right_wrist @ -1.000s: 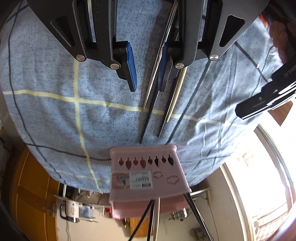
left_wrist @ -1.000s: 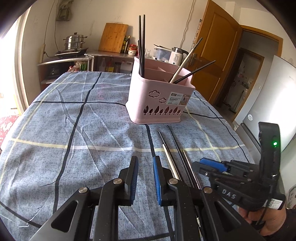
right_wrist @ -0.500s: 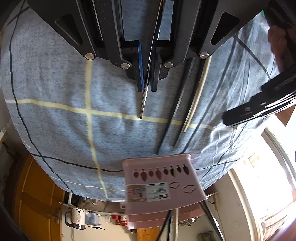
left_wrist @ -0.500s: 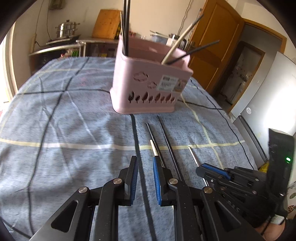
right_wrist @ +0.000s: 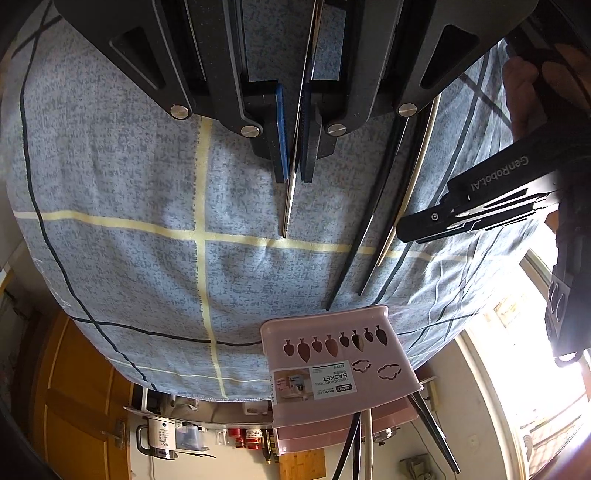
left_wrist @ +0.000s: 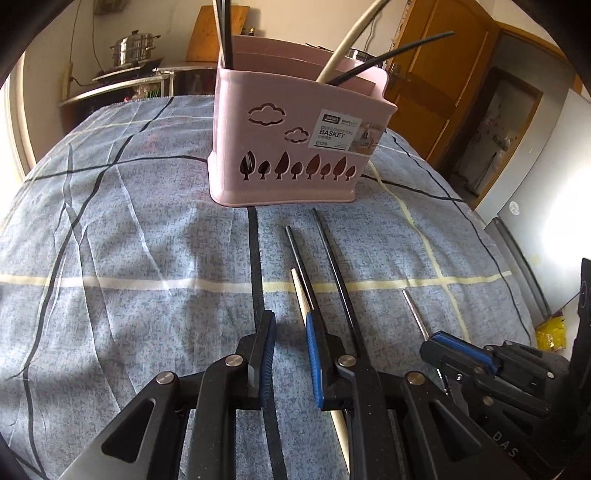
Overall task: Organize utensils
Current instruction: 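Close the right tool on a silver chopstick while the left tool grasps a wooden chopstick, then lift both held chopsticks upright and carry them over the pink basket, then lower the chopsticks into the basket compartments and open both tools, then withdraw both tools from the basket back over the remaining chopsticks, then lower the right tool onto a black chopstick while the left tool approaches a silver chopstick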
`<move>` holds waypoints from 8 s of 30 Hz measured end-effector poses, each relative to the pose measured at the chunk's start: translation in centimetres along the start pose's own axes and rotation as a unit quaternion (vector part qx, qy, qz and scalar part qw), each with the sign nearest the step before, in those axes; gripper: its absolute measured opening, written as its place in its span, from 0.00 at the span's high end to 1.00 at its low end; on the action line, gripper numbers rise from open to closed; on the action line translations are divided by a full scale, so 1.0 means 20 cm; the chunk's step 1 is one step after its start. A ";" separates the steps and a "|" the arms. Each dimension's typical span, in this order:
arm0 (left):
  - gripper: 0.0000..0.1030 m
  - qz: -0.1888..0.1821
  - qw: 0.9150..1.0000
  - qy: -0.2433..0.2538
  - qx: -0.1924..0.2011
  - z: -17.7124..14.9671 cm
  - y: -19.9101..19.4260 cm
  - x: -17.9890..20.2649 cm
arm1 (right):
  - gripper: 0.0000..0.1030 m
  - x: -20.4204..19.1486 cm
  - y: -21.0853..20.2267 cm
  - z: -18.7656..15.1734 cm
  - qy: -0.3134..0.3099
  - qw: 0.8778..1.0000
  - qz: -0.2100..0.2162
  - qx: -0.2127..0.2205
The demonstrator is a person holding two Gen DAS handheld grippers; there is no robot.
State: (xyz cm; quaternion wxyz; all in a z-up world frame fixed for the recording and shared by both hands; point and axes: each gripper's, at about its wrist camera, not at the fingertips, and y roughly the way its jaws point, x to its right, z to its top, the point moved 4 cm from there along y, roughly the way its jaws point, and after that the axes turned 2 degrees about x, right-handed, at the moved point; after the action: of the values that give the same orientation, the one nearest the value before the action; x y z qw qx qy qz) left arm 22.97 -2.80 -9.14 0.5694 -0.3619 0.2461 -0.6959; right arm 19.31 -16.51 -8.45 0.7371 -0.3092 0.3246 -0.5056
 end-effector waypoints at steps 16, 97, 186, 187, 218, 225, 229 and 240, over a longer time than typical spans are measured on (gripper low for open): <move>0.81 0.030 0.998 0.055 -0.001 -0.01 -0.02 0.03 | 0.93 0.02 -0.01 -0.01 0.001 1.000 0.001 -0.001; 0.96 -0.027 0.992 0.059 0.108 0.52 -0.74 -0.05 | 0.97 -0.09 -0.55 0.56 -0.037 0.991 0.022 0.129; 0.90 -0.025 0.984 0.041 0.171 0.48 -0.91 -0.13 | 0.83 -0.19 -0.60 0.52 -0.035 0.985 0.052 0.162; 0.90 -0.022 0.984 0.042 0.170 0.44 -0.92 -0.12 | 0.83 -0.19 -0.60 0.49 -0.035 0.985 0.051 0.160; 0.90 -0.013 0.990 0.024 0.135 -0.06 -0.79 -0.11 | 0.78 -0.14 -0.53 0.05 -0.014 0.992 0.036 0.122; 0.90 -0.007 0.993 0.017 0.120 -0.05 -0.69 -0.16 | 0.78 -0.17 -0.40 0.06 -0.017 0.994 0.035 0.099; 0.90 -0.006 0.994 0.012 0.109 -0.05 -0.62 -0.19 | 0.78 -0.18 -0.30 0.08 -0.018 0.996 0.034 0.082; 0.90 -0.006 0.996 0.002 0.094 0.00 -0.48 -0.26 | 0.78 -0.22 0.00 0.13 -0.018 0.999 0.033 0.027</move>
State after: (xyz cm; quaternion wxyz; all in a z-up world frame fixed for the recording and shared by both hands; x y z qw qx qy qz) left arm 17.62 4.43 -3.06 0.5967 -0.3066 0.1783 -0.7198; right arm 20.10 -12.06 -6.18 0.7674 -0.2876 0.3078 -0.4834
